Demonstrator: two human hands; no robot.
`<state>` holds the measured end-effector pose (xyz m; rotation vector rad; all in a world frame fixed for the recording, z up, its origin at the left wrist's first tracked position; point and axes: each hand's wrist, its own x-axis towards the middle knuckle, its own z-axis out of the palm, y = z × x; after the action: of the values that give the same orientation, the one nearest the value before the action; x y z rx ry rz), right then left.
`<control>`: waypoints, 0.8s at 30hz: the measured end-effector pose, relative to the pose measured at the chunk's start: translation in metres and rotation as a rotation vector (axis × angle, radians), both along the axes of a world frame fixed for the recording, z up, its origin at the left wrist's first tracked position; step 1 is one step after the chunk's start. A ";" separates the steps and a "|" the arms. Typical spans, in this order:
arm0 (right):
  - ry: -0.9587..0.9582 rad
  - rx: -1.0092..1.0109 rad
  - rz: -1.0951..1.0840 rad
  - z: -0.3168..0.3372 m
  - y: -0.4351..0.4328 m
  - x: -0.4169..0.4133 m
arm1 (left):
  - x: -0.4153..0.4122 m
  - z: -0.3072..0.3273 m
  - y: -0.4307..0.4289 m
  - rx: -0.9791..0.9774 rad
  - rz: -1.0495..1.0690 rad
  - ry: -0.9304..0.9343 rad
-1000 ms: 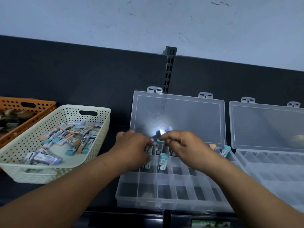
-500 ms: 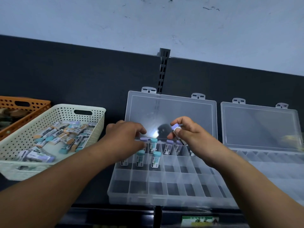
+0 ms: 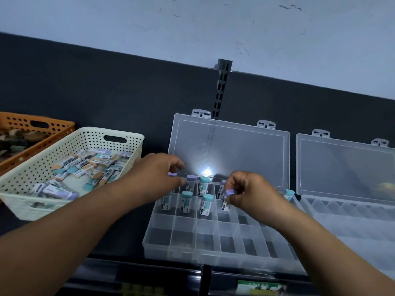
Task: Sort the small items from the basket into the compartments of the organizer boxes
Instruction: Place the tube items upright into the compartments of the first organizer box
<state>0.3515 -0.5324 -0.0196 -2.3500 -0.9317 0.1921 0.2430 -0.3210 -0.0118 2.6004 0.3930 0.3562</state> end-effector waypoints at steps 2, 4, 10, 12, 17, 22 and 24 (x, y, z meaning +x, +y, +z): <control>-0.039 -0.055 -0.007 -0.007 0.001 0.001 | -0.001 -0.001 0.001 0.022 -0.008 0.000; -0.079 -0.091 -0.005 -0.013 0.002 0.002 | -0.002 -0.001 0.001 0.054 -0.014 0.003; -0.101 -0.157 0.016 -0.015 0.002 0.002 | -0.007 0.000 0.005 0.130 -0.020 -0.002; -0.117 -0.164 0.001 -0.004 0.005 -0.001 | -0.009 0.002 0.008 0.180 -0.009 0.015; -0.154 -0.057 0.048 0.030 0.032 -0.018 | -0.023 0.010 0.024 0.236 0.017 0.027; -0.226 -0.071 0.198 0.040 0.088 -0.037 | -0.052 0.016 0.059 0.244 0.113 0.016; -0.253 -0.099 0.261 0.040 0.114 -0.047 | -0.066 0.014 0.081 0.264 0.172 0.044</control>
<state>0.3043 -0.4183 0.0208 -2.3734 -1.3825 0.0440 0.1765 -0.2404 0.0027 2.8426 0.6249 0.4357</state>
